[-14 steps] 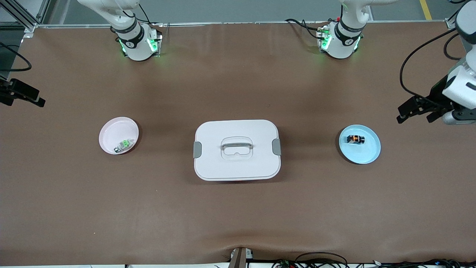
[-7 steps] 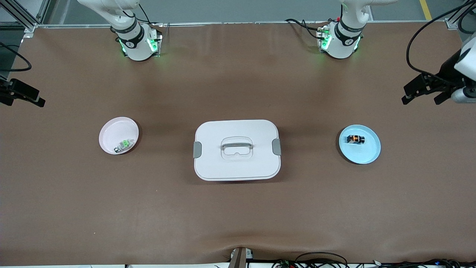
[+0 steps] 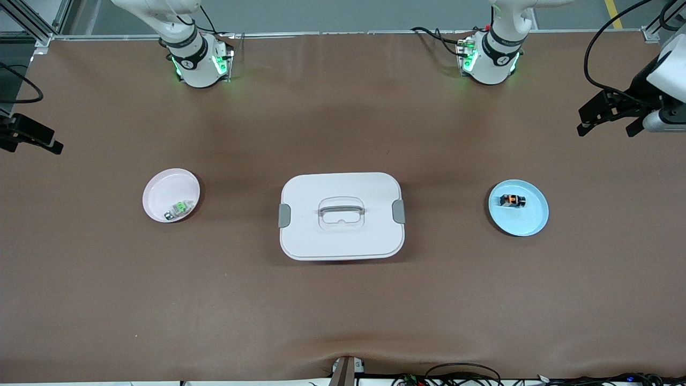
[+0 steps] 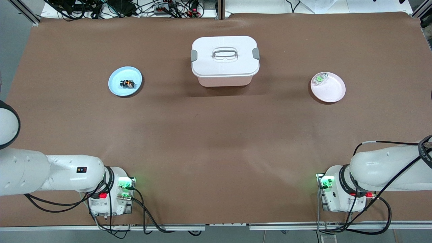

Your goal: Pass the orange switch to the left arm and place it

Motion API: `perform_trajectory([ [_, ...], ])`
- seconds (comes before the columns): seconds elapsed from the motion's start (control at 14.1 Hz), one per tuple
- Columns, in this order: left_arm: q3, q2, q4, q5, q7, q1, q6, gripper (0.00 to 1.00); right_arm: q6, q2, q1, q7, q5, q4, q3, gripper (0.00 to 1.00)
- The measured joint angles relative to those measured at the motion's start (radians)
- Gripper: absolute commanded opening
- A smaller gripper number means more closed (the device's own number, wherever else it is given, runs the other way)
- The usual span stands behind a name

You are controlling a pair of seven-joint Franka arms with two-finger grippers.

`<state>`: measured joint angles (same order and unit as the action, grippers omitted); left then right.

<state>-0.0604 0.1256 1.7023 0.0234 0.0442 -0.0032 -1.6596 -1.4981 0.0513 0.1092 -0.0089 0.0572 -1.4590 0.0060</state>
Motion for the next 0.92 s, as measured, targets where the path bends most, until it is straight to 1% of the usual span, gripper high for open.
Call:
perform_trajectory([
  [0.92, -0.004, -0.008, -0.018, 0.000, 0.000, -0.001, 0.017, 1.00, 0.000, 0.000, 0.000, 0.000, -0.001, 0.000, 0.000, 1.00],
])
